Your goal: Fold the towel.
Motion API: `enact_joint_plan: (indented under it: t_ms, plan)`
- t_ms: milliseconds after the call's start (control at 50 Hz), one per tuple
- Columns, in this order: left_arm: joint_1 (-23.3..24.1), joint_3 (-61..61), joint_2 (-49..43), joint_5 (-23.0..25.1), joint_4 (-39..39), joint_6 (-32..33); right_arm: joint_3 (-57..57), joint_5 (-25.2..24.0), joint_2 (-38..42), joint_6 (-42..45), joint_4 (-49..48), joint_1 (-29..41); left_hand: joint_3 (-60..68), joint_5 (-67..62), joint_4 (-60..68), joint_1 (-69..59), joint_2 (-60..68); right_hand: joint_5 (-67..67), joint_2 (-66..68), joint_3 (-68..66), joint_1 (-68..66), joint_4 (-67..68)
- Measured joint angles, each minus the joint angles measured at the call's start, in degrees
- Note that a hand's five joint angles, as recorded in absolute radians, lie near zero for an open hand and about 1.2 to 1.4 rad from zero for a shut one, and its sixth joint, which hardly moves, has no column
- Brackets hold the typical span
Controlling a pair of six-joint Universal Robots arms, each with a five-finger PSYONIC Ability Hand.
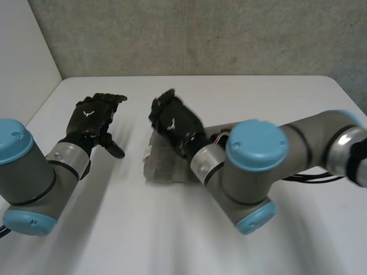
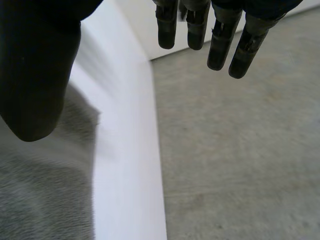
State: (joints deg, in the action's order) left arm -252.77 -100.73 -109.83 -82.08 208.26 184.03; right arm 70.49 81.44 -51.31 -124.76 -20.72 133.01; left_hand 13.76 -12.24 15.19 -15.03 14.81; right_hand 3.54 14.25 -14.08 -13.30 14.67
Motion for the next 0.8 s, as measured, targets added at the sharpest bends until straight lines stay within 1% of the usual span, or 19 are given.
enact_joint_plan:
  t_ms: [40, 60, 140, 160, 220, 320, 380, 460, 560, 620, 680, 760, 780, 800]
  plan:
    - [0.2, 0.2, 0.2, 0.0, 0.0, 0.0, 1.4, 0.6, -3.1, -4.9, -0.5, -1.3, 0.0, 0.0, 0.0, 0.0, 0.0, 0.0, 0.0, 0.0, 0.0, 0.0]
    - [0.2, 0.2, 0.2, 0.0, 0.0, 0.0, 1.8, 0.7, -3.7, -6.1, -0.6, -1.6, 0.0, 0.0, 0.0, 0.0, 0.0, 0.0, 0.0, 0.0, 0.0, 0.0]
    - [1.6, 0.9, 0.9, 0.1, 0.0, 0.1, 6.0, 1.2, -9.9, -17.8, 0.8, -6.6, 0.0, 0.0, 0.0, 0.0, 0.0, 0.0, 0.0, 0.0, 0.0, 0.0]
    - [1.8, 1.0, 0.9, 0.1, 0.0, 0.1, 6.6, 1.3, -10.6, -19.2, 1.3, -7.3, 0.0, 0.0, 0.0, 0.0, 0.0, 0.0, 0.0, 0.0, 0.0, 0.0]
    - [3.2, 1.9, 1.3, 0.1, -0.1, 0.1, 9.5, 1.1, -13.7, -26.4, 4.3, -11.0, 0.0, 0.0, 0.0, 0.0, 0.0, 0.0, 0.0, 0.0, 0.0, 0.0]
    - [5.6, 3.8, 0.7, -0.1, -0.2, 0.2, 13.4, 0.5, -15.1, -33.0, 11.7, -16.2, 0.0, 0.0, 0.0, 0.0, 0.0, 0.2, 0.2, -0.1, -0.4, 0.1]
    - [6.8, 5.0, -0.2, -0.3, -0.4, 0.3, 15.2, 0.2, -15.1, -34.1, 14.6, -17.8, 0.0, 0.0, 0.0, 0.0, 0.0, 2.3, 1.6, -1.8, -2.7, 1.5]
    - [9.4, 7.7, -3.2, -0.7, -1.0, 0.4, 18.7, -0.6, -14.7, -34.2, 16.8, -19.9, 0.0, 0.0, 0.0, 0.0, 0.0, 11.4, 9.7, -10.1, -10.5, 9.5]
    - [12.2, 10.8, -6.6, -2.3, -2.1, 1.5, 21.4, -1.3, -13.6, -33.3, 15.3, -21.3, 0.0, 0.0, 0.0, 0.0, 0.0, 15.0, 13.7, -14.1, -14.3, 13.6]
    - [13.4, 12.0, -7.9, -3.9, -2.8, 2.8, 22.1, -1.3, -11.9, -32.3, 13.7, -21.6, 0.0, 0.0, 0.0, 0.0, 0.0, 21.1, 19.9, -20.1, -20.9, 19.5]
    - [14.0, 12.7, -8.5, -5.3, -3.1, 3.9, 22.4, -1.2, -10.5, -31.4, 12.6, -21.7, 0.0, 0.0, 0.0, 0.0, 0.0, 23.4, 22.0, -22.6, -23.6, 22.0]
    - [14.5, 12.7, -8.9, -6.8, -3.4, 4.7, 22.1, -0.9, -8.5, -29.8, 10.8, -21.7, 0.0, 0.0, 0.0, 0.0, 0.0, 35.6, 34.8, -34.9, -36.4, 34.2]
    - [14.6, 12.5, -8.8, -7.0, -3.4, 4.8, 21.8, -0.7, -7.8, -29.2, 10.3, -21.8, 0.0, 0.0, 0.0, 0.0, 0.0, 42.7, 42.5, -42.5, -43.4, 41.9]
    - [14.7, 12.5, -8.8, -7.1, -3.4, 4.8, 21.7, -0.7, -7.5, -28.9, 10.1, -21.8, 0.0, 0.0, 0.0, 0.0, 0.0, 45.4, 45.6, -45.5, -46.5, 44.9]
